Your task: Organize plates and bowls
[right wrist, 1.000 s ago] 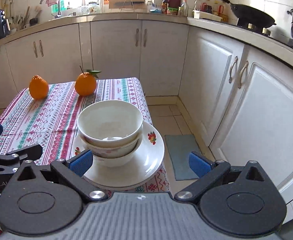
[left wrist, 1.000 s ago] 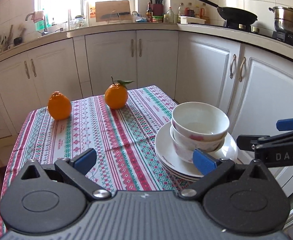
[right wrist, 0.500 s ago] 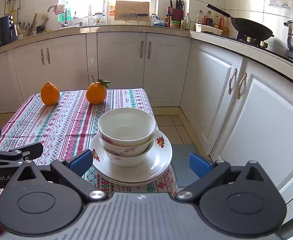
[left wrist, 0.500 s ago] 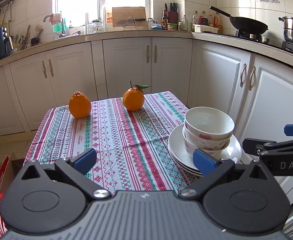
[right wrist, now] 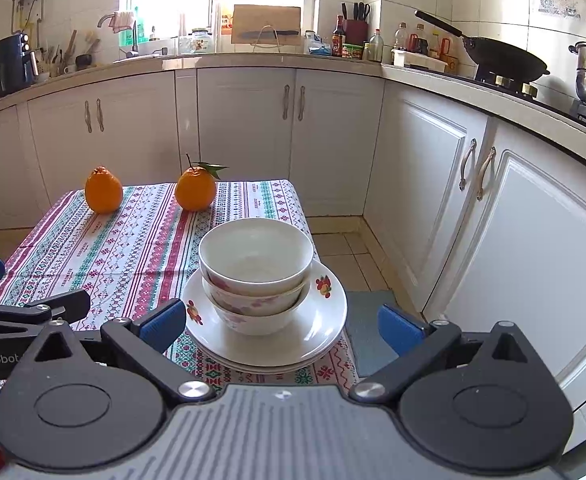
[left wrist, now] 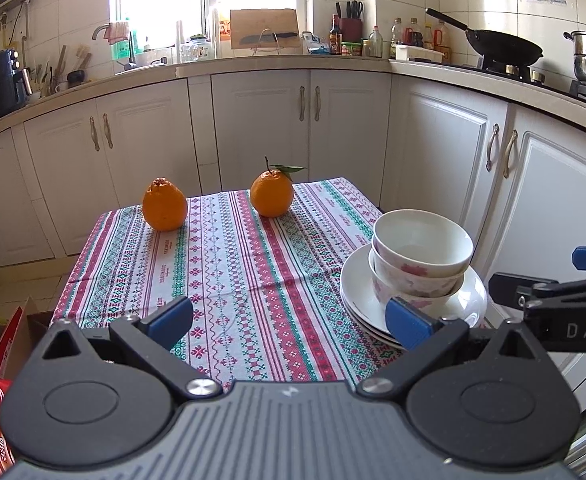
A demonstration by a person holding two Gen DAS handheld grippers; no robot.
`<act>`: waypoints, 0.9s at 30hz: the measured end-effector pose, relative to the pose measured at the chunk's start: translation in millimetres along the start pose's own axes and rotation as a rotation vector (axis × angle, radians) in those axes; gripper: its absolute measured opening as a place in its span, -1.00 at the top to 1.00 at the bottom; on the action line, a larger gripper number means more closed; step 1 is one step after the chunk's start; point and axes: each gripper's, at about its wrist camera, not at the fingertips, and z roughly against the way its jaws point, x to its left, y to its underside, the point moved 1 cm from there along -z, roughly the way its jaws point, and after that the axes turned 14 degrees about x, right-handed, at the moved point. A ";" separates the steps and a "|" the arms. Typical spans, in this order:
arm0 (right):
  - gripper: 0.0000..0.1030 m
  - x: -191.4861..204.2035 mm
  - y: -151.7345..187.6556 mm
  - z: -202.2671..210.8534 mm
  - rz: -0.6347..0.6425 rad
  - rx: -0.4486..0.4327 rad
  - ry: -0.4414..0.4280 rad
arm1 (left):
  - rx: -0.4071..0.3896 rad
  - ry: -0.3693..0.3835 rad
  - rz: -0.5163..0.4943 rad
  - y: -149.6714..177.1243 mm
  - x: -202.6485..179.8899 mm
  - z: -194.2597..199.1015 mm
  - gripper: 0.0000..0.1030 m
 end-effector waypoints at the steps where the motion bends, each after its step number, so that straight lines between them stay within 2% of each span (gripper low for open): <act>1: -1.00 -0.1 0.0 0.0 0.000 0.000 0.000 | 0.000 0.000 0.000 0.0 -0.2 0.0 -0.97; 27: -1.00 -1.9 -3.1 -1.9 0.009 -0.003 -0.003 | 0.017 -0.008 0.006 -2.1 -1.0 -1.5 -0.97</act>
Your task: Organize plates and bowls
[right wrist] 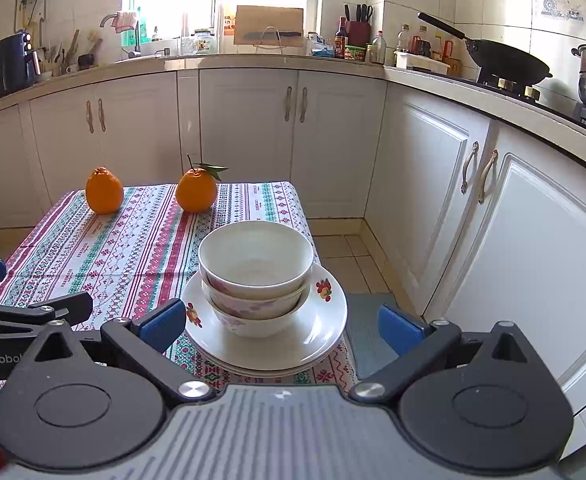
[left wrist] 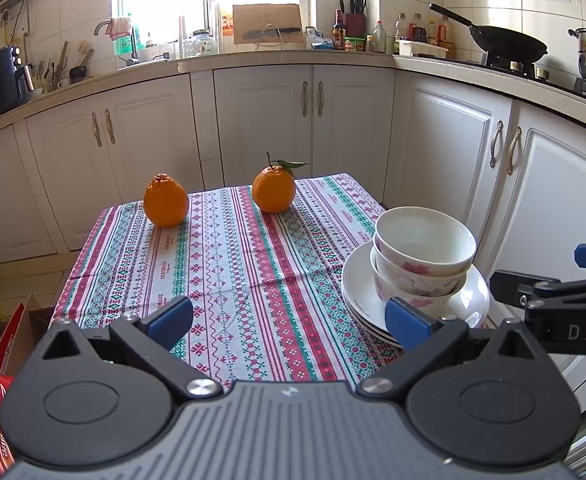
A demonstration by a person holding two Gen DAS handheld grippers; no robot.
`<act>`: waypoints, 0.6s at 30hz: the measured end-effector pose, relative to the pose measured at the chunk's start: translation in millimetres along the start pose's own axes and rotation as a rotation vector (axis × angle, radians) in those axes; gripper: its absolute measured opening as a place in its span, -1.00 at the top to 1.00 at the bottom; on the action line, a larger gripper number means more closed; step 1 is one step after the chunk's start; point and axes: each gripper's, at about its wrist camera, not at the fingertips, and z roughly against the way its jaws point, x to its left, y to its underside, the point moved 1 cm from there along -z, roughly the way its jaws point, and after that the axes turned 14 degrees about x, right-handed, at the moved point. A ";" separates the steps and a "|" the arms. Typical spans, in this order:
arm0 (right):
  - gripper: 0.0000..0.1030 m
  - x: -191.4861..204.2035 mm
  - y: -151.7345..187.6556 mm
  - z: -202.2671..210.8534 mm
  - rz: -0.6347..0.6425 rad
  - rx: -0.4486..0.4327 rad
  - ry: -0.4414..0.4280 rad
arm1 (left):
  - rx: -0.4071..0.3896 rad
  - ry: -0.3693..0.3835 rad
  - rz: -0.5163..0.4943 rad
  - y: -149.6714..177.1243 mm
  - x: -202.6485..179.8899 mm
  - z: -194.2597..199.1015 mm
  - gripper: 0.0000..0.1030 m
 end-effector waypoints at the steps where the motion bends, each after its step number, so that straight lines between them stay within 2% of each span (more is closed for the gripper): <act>1: -1.00 -0.1 0.0 0.0 0.000 0.000 0.000 | 0.000 0.000 0.000 0.1 -0.1 0.1 -0.97; 18: -1.00 1.1 -1.2 0.4 0.009 -0.003 0.009 | 0.008 0.001 0.004 -0.2 -0.8 -0.9 -0.97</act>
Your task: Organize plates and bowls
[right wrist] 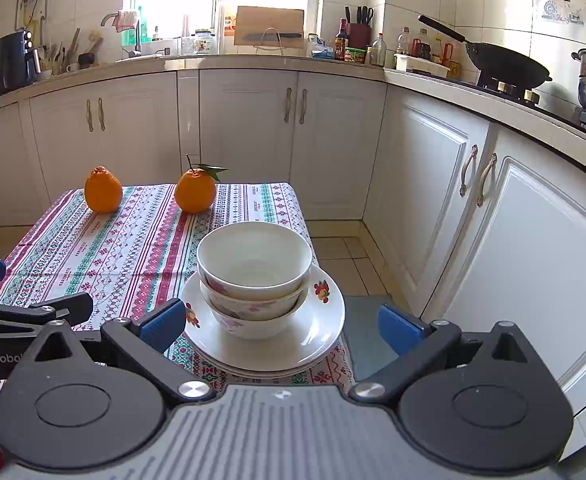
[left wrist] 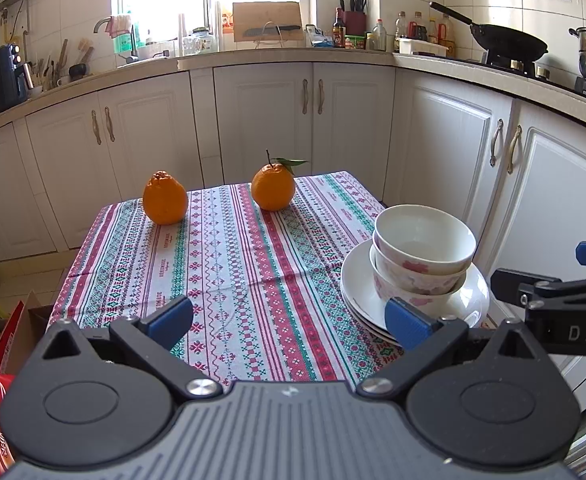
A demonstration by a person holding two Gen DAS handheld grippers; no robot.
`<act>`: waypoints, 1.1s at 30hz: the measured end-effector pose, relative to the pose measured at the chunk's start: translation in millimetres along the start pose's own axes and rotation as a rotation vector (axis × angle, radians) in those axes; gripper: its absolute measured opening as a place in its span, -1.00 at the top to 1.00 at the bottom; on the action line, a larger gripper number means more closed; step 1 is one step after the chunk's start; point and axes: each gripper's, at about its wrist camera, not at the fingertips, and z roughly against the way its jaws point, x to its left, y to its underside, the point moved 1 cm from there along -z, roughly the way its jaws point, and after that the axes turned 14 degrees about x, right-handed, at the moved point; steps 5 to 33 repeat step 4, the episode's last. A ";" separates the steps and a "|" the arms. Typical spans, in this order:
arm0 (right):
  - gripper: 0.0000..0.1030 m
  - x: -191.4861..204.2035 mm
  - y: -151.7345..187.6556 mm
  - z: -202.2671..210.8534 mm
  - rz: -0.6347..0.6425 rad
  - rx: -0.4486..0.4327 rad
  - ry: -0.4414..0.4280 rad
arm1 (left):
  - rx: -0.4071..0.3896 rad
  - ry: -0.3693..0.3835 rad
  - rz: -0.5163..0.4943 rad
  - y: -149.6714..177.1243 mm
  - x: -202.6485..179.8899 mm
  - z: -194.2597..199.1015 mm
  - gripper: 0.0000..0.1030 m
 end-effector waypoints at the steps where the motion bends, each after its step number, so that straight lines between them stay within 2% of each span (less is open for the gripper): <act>1: -1.00 -0.1 0.2 0.2 0.000 -0.001 0.000 | 0.001 0.000 0.001 0.1 -0.3 -0.1 -0.97; 33: -1.00 0.3 0.2 0.1 0.003 -0.001 0.003 | 0.004 0.001 0.001 0.3 0.1 -1.2 -0.97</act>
